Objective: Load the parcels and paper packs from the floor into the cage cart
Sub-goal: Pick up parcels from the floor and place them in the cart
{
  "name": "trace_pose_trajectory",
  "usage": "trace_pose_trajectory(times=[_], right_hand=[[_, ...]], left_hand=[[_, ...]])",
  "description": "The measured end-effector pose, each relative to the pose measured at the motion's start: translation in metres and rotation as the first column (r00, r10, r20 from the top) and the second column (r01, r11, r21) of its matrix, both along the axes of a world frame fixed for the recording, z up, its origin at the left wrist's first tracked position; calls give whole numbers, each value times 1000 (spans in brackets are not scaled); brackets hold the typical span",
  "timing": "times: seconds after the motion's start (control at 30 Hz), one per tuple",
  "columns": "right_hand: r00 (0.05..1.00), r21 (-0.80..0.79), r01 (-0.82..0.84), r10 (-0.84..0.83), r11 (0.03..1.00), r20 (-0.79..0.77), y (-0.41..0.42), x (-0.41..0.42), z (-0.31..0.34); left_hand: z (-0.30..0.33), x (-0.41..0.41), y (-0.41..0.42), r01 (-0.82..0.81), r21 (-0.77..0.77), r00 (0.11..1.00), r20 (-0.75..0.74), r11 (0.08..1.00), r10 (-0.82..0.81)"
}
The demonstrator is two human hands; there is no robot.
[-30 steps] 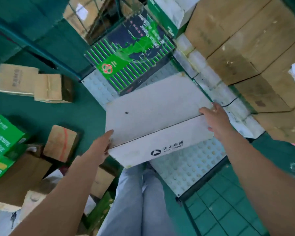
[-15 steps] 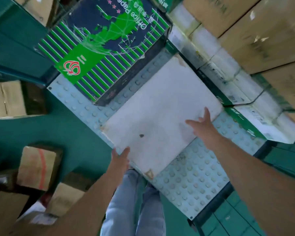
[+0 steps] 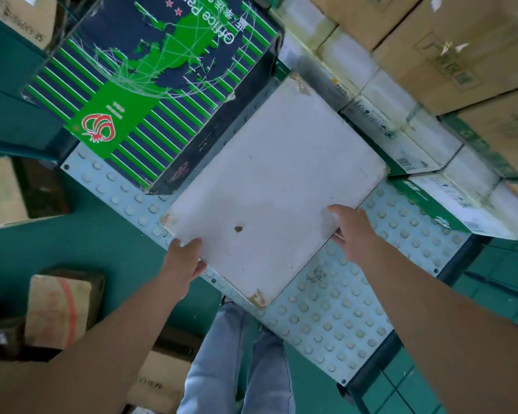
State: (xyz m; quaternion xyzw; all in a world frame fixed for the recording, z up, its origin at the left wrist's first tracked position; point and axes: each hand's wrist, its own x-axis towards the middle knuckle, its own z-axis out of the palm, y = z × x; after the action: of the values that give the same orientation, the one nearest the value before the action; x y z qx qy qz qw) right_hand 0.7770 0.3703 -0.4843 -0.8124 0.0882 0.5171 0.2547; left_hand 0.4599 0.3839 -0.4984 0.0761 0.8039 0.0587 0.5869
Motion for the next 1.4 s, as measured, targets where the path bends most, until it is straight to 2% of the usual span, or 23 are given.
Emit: trace_pose_trajectory(times=[0.1,0.23,0.33,0.5,0.67,0.73,0.8,0.93,1.23,1.4], right_hand=[[998,130,-25,32,991,-52,25,9,0],[996,192,13,3,981,-85,38,20,-3],[997,156,-29,40,987,-71,30,8,-7],[998,124,-21,29,992,-63,36,-8,-11],[992,97,-92,100,991,-82,22,-18,6],[978,91,-177,185,980,-95,14,-33,21],[949,76,-279,287,957,-130,5,-51,47],[900,91,-354,365,931,-239,-9,-83,119],[866,303,-322,409,897,-289,-39,-140,325],[841,368,-313,436,875,-321,-61,-186,385]], left_hand=[[0,6,35,-35,69,999,19,997,34],[3,4,61,-119,41,988,100,992,114],[5,-1,53,-43,43,990,137,998,37],[7,2,54,-86,49,985,151,995,78],[25,4,43,-28,52,982,188,998,18],[40,6,33,1,52,977,211,999,-12],[68,9,21,18,59,967,251,998,-32],[135,14,-1,-29,62,936,352,998,5],[334,-22,-53,-207,210,922,369,956,119],[402,-53,-97,-359,281,893,380,890,240]])
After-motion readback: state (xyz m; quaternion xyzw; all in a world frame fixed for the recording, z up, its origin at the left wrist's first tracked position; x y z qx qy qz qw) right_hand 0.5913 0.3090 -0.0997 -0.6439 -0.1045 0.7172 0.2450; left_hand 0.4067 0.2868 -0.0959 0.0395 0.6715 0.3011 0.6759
